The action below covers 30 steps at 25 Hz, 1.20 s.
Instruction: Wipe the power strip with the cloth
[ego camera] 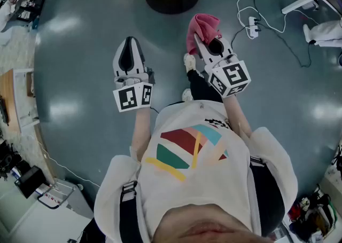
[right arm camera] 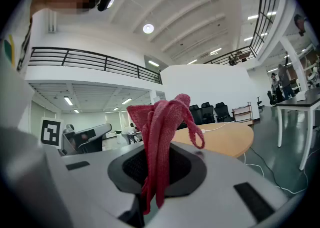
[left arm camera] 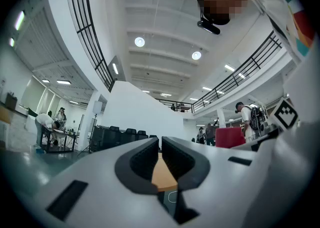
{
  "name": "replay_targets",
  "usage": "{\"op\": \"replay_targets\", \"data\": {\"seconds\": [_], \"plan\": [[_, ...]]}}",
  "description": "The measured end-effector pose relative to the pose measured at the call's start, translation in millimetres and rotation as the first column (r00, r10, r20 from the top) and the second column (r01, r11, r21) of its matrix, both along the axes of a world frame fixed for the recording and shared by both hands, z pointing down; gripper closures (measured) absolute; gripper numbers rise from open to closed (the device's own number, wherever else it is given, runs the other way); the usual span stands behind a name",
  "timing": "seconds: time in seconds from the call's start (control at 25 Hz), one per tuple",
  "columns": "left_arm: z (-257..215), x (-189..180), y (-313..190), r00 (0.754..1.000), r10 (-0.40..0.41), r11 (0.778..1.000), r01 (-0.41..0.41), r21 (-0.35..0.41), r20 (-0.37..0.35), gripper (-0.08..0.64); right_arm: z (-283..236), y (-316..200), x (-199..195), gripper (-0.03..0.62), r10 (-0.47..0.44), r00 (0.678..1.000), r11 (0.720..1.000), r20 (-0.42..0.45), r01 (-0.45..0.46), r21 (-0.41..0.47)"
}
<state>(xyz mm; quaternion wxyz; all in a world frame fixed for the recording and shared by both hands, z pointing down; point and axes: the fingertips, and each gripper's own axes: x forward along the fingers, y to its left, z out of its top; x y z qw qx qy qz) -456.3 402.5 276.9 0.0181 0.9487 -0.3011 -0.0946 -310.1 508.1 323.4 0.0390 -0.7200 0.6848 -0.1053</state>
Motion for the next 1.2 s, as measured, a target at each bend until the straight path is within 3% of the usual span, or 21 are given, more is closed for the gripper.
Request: {"op": "replay_targets", "data": {"seconds": [0.24,0.52,0.88,1.2], "plan": [[3,71,-72,0.998,-0.067,0.998,0.067,0.017,0.005,0.495,6,-87,68,0.554,-0.099,0.995,0.995,0.014,0.099,0.023],[-17,157,-144,0.999,-0.037,0.998,0.036,0.051,0.017,0.495,-11,-169,152,0.554,-0.087,0.996,0.995,0.022,0.086,0.047],[-6,222,-227,1.000,0.004,0.999,-0.005,0.046,0.022,0.495,-2,-250,204,0.554,-0.095,0.995,0.995,0.005,0.095,0.028],[-8,269,-344,1.000,0.017,0.999,-0.016,0.039,-0.020,0.495,-6,-353,251,0.554,-0.085,0.995,0.996,-0.046,0.084,-0.012]]}}
